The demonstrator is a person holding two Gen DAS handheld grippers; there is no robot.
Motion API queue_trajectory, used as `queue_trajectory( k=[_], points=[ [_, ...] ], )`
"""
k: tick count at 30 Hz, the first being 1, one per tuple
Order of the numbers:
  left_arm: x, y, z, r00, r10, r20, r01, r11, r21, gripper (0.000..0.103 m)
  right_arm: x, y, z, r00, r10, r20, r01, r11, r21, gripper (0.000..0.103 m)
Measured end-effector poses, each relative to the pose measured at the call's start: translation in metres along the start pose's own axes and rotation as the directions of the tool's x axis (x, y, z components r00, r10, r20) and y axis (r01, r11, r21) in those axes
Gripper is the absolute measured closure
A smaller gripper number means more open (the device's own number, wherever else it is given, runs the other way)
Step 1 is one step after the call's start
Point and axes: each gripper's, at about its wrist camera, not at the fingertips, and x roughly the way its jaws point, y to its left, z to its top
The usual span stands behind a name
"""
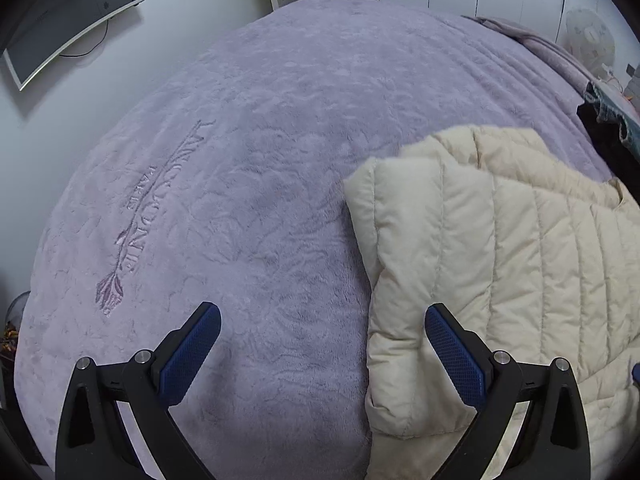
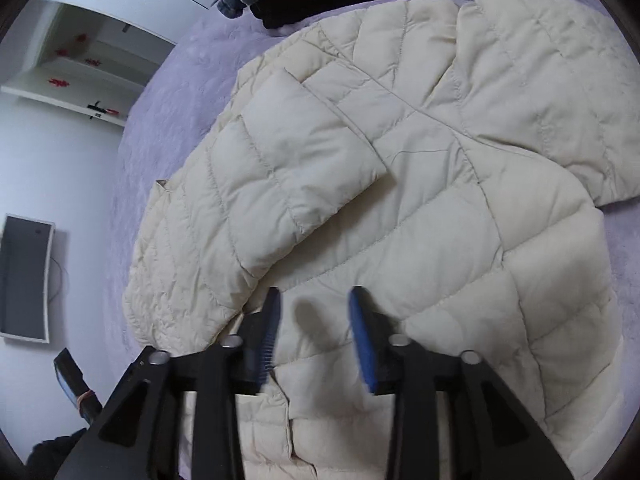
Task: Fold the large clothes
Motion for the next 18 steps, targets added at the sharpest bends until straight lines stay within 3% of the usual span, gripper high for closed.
queue_trajectory(
  k=[1,4,7,9,10,11,18],
  points=[
    [-0.001,0.002,0.007,1.0,-0.002,0.008,0.002,1.0,-0.005,0.001,-0.005,-0.001,0.001,0.999,0.032,0.014,-0.032,0.999,-0.001,0.024],
    [0.005,0.004,0.024,1.0,0.019,0.008,-0.019,1.0,-0.018,0.001,-0.008,0.003,0.016,0.994,0.102,0.049,-0.103,0.995,0.011,0.022],
    [0.012,0.004,0.033,1.0,0.02,0.009,-0.02,0.999,-0.032,0.001,0.01,-0.005,0.038,0.983,0.177,0.039,-0.181,0.975,0.132,0.023],
    [0.016,-0.002,0.033,1.0,0.026,0.007,-0.026,1.0,-0.009,0.001,0.023,-0.011,0.046,0.98,0.194,0.033,-0.197,0.963,0.185,0.043],
    [0.019,-0.006,0.032,0.999,0.038,0.007,-0.038,0.999,0.012,0.001,0.028,-0.011,0.048,0.983,0.181,0.017,-0.181,0.965,0.192,0.076],
    [0.023,-0.009,0.03,0.999,0.052,0.007,-0.052,0.998,0.033,0.001,0.031,-0.012,0.047,0.987,0.161,-0.002,-0.157,0.968,0.196,0.094],
    [0.038,-0.009,0.012,0.998,0.042,-0.037,-0.041,0.999,0.03,0.001,0.027,-0.035,0.012,0.995,0.082,-0.048,-0.074,0.988,0.137,0.094]
  ],
)
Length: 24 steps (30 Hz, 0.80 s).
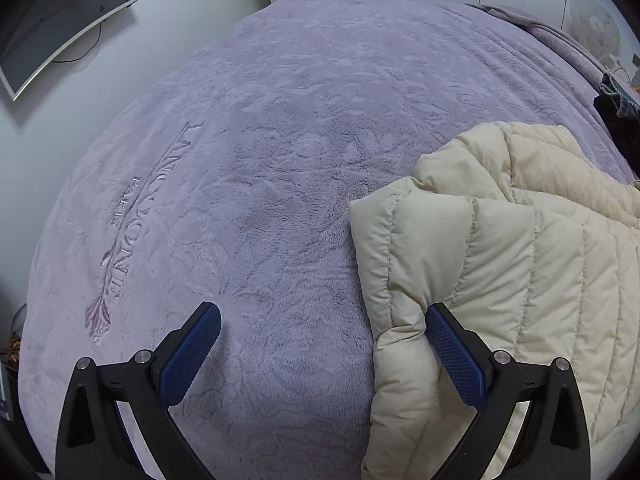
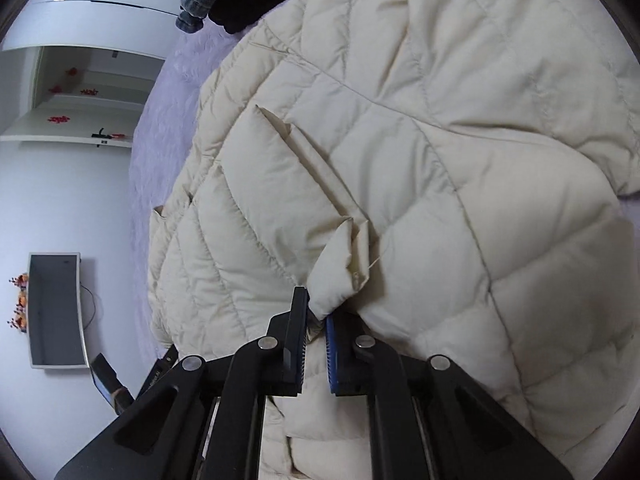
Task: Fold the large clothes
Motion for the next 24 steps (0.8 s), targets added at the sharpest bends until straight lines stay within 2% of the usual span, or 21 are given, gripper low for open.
queue_trajectory(
  k=[7,15,21,22,23,24],
  points=[
    [-0.001,-0.001,0.003,1.0,0.013,-0.003,-0.013,1.0,0.011,0.001,0.002,0.009,0.009,0.999,-0.047,0.013,0.048,0.997,-0.068,0.094],
    [-0.026,0.0,-0.001,1.0,0.014,-0.014,-0.014,1.0,0.021,0.001,-0.017,0.006,0.006,0.998,-0.058,-0.015,0.057,0.997,-0.054,0.093],
    [-0.051,-0.007,-0.012,1.0,-0.013,-0.028,0.014,0.999,0.044,0.001,-0.035,0.0,-0.002,0.995,-0.089,-0.041,0.086,0.993,-0.076,0.091],
    [-0.056,-0.01,-0.015,0.999,-0.024,-0.033,0.026,0.998,0.049,0.001,-0.04,-0.001,-0.003,0.995,-0.091,-0.043,0.087,0.993,-0.081,0.083],
    [-0.062,-0.014,-0.017,0.999,-0.036,-0.036,0.038,0.998,0.055,0.001,-0.044,-0.002,-0.004,0.995,-0.088,-0.043,0.084,0.993,-0.082,0.066],
    [-0.068,-0.018,-0.02,0.998,-0.044,-0.038,0.047,0.997,0.064,0.001,-0.048,-0.003,-0.006,0.996,-0.081,-0.04,0.078,0.994,-0.081,0.054]
  ],
)
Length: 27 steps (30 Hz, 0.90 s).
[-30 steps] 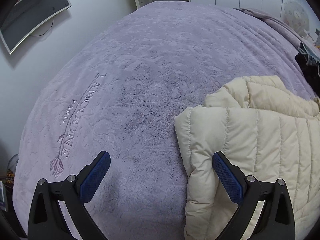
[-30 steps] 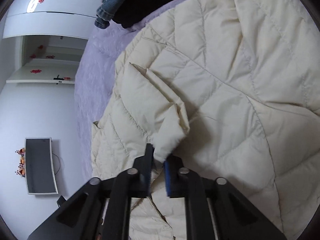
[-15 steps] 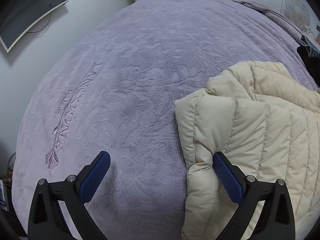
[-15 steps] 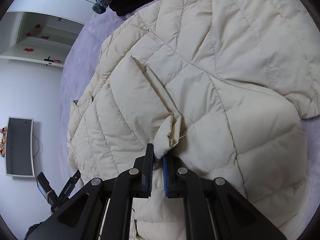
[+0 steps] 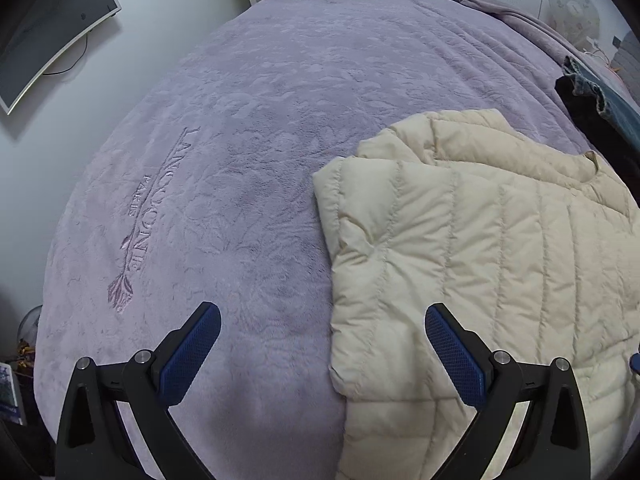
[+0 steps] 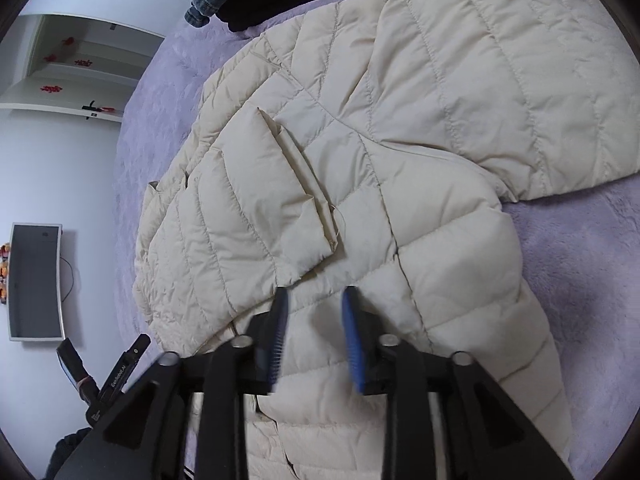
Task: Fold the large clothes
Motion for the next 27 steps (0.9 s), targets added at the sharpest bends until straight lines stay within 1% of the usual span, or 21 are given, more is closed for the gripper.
queue_trajectory(
  k=[1,3,6,7,8,11,13,15,16,17,18,19,25,27],
  points=[
    [-0.005,-0.006,-0.003,1.0,-0.006,-0.003,0.006,1.0,0.013,0.001,-0.005,-0.001,-0.002,1.0,0.007,0.005,-0.007,1.0,0.0,0.042],
    [-0.016,-0.019,-0.011,1.0,-0.022,-0.01,0.022,0.999,0.04,0.001,-0.013,-0.003,-0.006,1.0,0.007,0.008,-0.007,1.0,-0.006,0.041],
    [-0.029,-0.041,-0.024,0.997,-0.066,-0.033,0.068,0.995,0.075,0.001,-0.025,-0.011,-0.012,1.0,0.01,-0.004,-0.01,1.0,-0.001,0.041],
    [-0.033,-0.049,-0.028,0.996,-0.081,-0.042,0.084,0.993,0.085,0.001,-0.028,-0.014,-0.014,1.0,0.008,-0.008,-0.008,1.0,0.001,0.039],
    [-0.037,-0.056,-0.032,0.994,-0.097,-0.052,0.102,0.99,0.094,0.001,-0.032,-0.017,-0.016,1.0,0.007,-0.012,-0.007,1.0,0.002,0.034],
    [-0.05,-0.081,-0.044,0.986,-0.147,-0.082,0.156,0.981,0.117,0.001,-0.046,-0.026,-0.022,1.0,0.019,-0.015,-0.019,1.0,0.004,0.025],
    [-0.06,-0.097,-0.052,0.978,-0.182,-0.101,0.194,0.973,0.128,0.001,-0.057,-0.032,-0.026,1.0,0.024,-0.005,-0.024,1.0,-0.002,0.022],
    [-0.07,-0.114,-0.059,0.972,-0.206,-0.116,0.221,0.965,0.139,0.001,-0.067,-0.038,-0.028,1.0,0.022,0.001,-0.022,1.0,-0.006,0.021],
    [-0.075,-0.122,-0.062,0.969,-0.215,-0.122,0.232,0.962,0.146,0.001,-0.072,-0.041,-0.028,1.0,0.025,0.001,-0.025,1.0,-0.003,0.018],
    [-0.079,-0.13,-0.065,0.967,-0.223,-0.126,0.241,0.958,0.154,0.001,-0.076,-0.046,-0.028,1.0,0.031,-0.001,-0.031,1.0,0.005,0.008],
    [-0.084,-0.138,-0.067,0.965,-0.227,-0.129,0.246,0.955,0.164,0.001,-0.081,-0.052,-0.028,0.999,0.036,0.003,-0.036,0.999,0.016,0.003],
    [-0.088,-0.146,-0.069,0.965,-0.227,-0.131,0.248,0.953,0.175,0.001,-0.087,-0.056,-0.027,0.999,0.038,0.013,-0.039,0.999,0.026,0.0],
    [-0.106,-0.184,-0.075,0.956,-0.248,-0.158,0.276,0.943,0.185,0.001,-0.115,-0.087,-0.021,0.999,0.017,0.043,-0.02,0.998,0.06,0.0],
    [-0.111,-0.196,-0.077,0.954,-0.254,-0.161,0.284,0.938,0.197,0.001,-0.126,-0.099,-0.019,0.996,0.014,0.087,-0.021,0.996,0.083,0.0]
  ],
)
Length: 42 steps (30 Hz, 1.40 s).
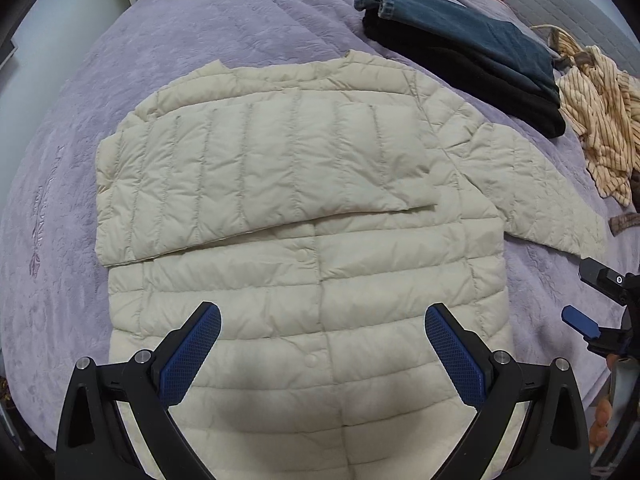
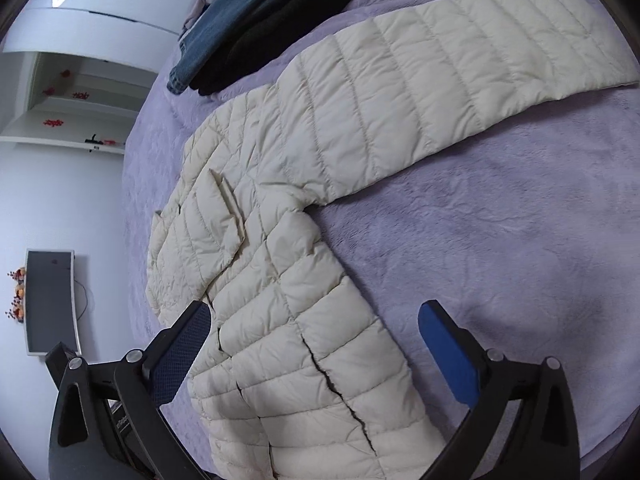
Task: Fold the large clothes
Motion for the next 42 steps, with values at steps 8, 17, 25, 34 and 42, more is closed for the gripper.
queue_trajectory(
  k=[8,17,25,34,42],
  points=[
    [-0.001,-0.048,0.002,1.0,0.001,-0.004,-0.001,0.998,0.055,0.001,-0.027,-0.068,0.031,0.994,-0.101,0.047,0.092,0.983,0.158,0.0],
    [0.013,-0.075,0.007,1.0,0.012,-0.025,-0.01,0.998,0.064,0.001,-0.053,-0.158,0.082,0.985,-0.064,0.16,0.001,0.932,0.364,0.0],
    [0.021,-0.088,0.007,0.999,0.02,-0.03,-0.018,0.997,0.076,0.001,-0.032,-0.196,0.115,0.953,0.146,0.265,-0.258,0.848,0.462,0.0],
    [0.022,-0.079,0.008,0.999,0.025,-0.019,-0.024,0.998,0.054,0.001,-0.028,-0.2,0.13,0.9,0.225,0.374,-0.405,0.75,0.523,0.027],
    [0.017,-0.058,0.007,1.0,0.03,-0.003,-0.03,0.999,0.023,0.001,-0.028,-0.187,0.137,0.876,0.285,0.389,-0.46,0.736,0.498,0.09]
  ],
)
